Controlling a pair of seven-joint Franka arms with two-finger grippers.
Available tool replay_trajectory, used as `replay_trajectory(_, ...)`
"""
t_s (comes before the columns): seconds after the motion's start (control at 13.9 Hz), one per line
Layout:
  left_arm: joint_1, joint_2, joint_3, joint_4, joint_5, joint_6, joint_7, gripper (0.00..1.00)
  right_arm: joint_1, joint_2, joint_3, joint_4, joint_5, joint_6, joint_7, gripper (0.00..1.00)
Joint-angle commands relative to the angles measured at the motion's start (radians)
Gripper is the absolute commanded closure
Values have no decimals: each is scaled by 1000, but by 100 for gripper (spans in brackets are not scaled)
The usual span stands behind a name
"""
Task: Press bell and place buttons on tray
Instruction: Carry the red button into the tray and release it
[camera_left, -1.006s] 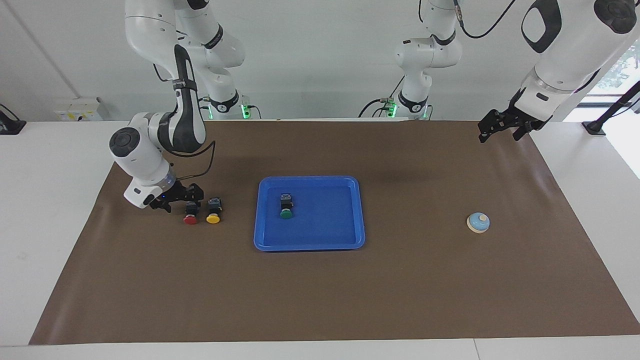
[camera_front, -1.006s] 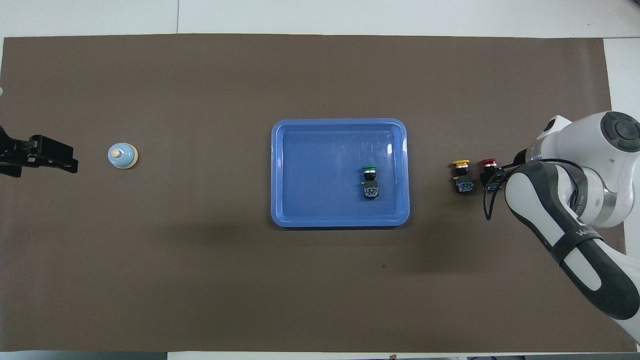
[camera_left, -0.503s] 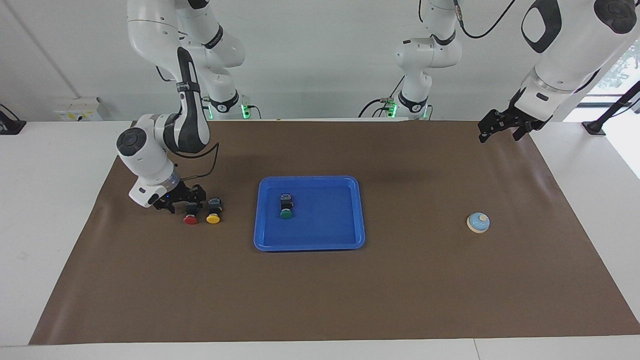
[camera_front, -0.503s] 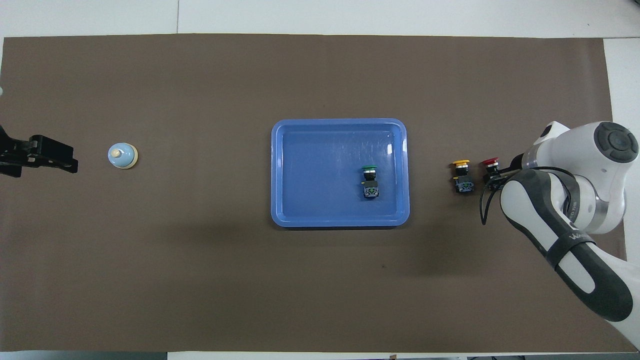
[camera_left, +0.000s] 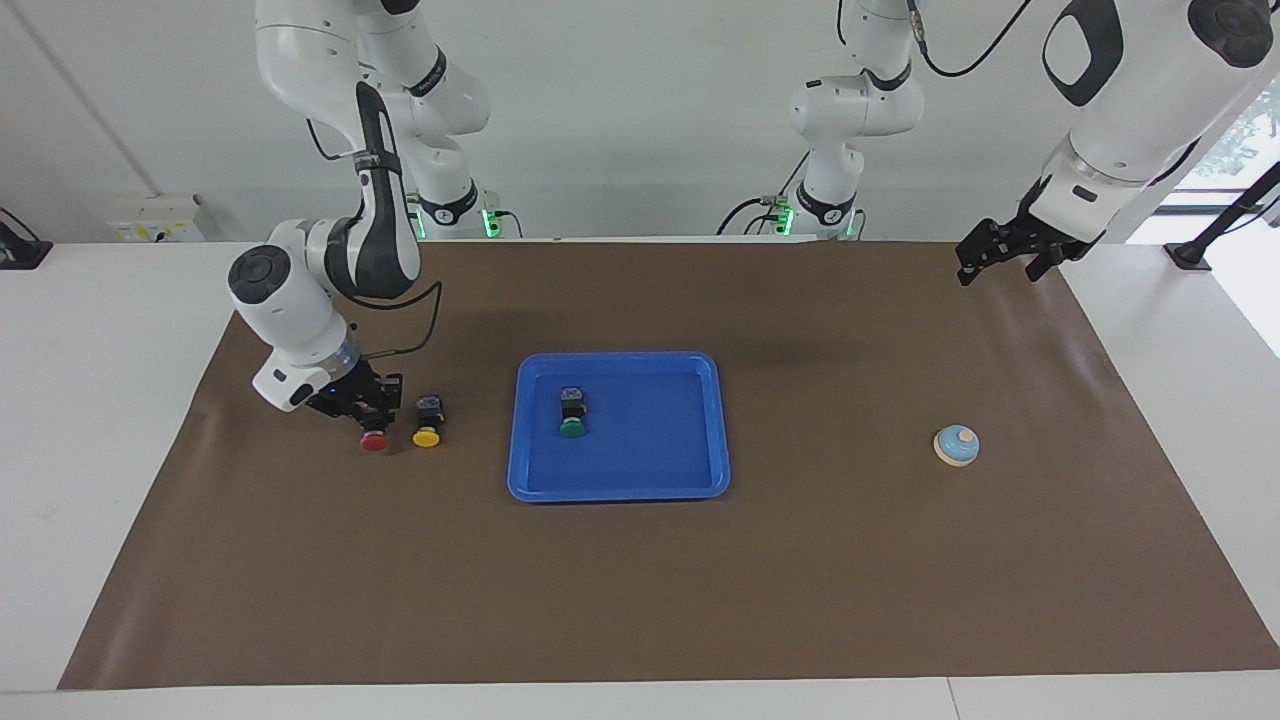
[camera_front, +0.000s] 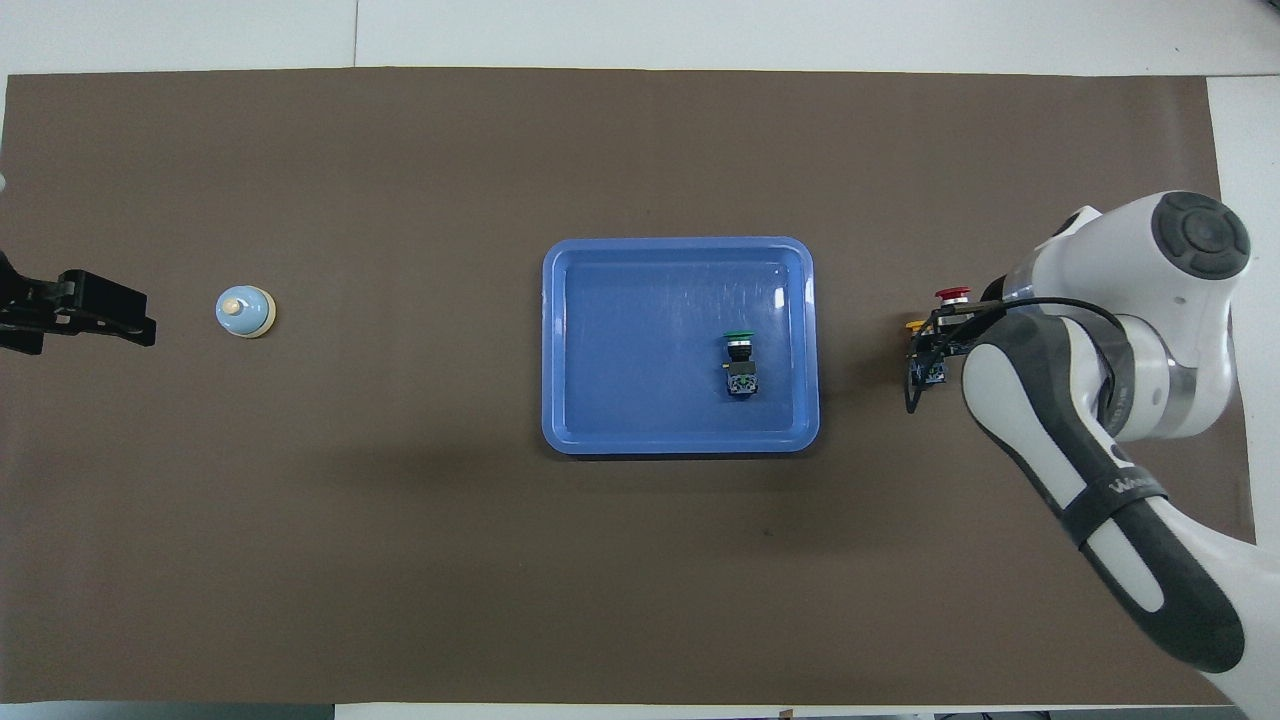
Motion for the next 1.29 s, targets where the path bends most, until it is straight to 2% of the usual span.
replay_trajectory(0.0,-2,-11,4,-5,0,-12,-1,0,155,-14,4,7,1,-13,288,77)
replay_trajectory(0.07,-2,-11,4,-5,0,-12,-1,0,218,-14,4,13,1,-7,390,78)
replay_trajectory(0.29,-2,-11,4,-5,0,-12,-1,0,315,-2,5,35,6,10,531,78)
replay_trajectory(0.43,-2,-11,4,-5,0,-12,-1,0,381,38,7,50,18,80,614,76)
replay_trajectory(0.57,-2,-11,4,-5,0,-12,-1,0,436,92,5,105,23,91,674,76)
replay_trajectory(0.86,-2,-11,4,-5,0,-12,-1,0,450,118,5,129,17,82,664,75)
replay_trajectory(1.15,-2,-11,4,-5,0,-12,-1,0,440,158,5,130,6,140,526,75)
replay_trajectory(1.22,-2,-11,4,-5,0,-12,-1,0,441,167,5,129,5,153,508,72)
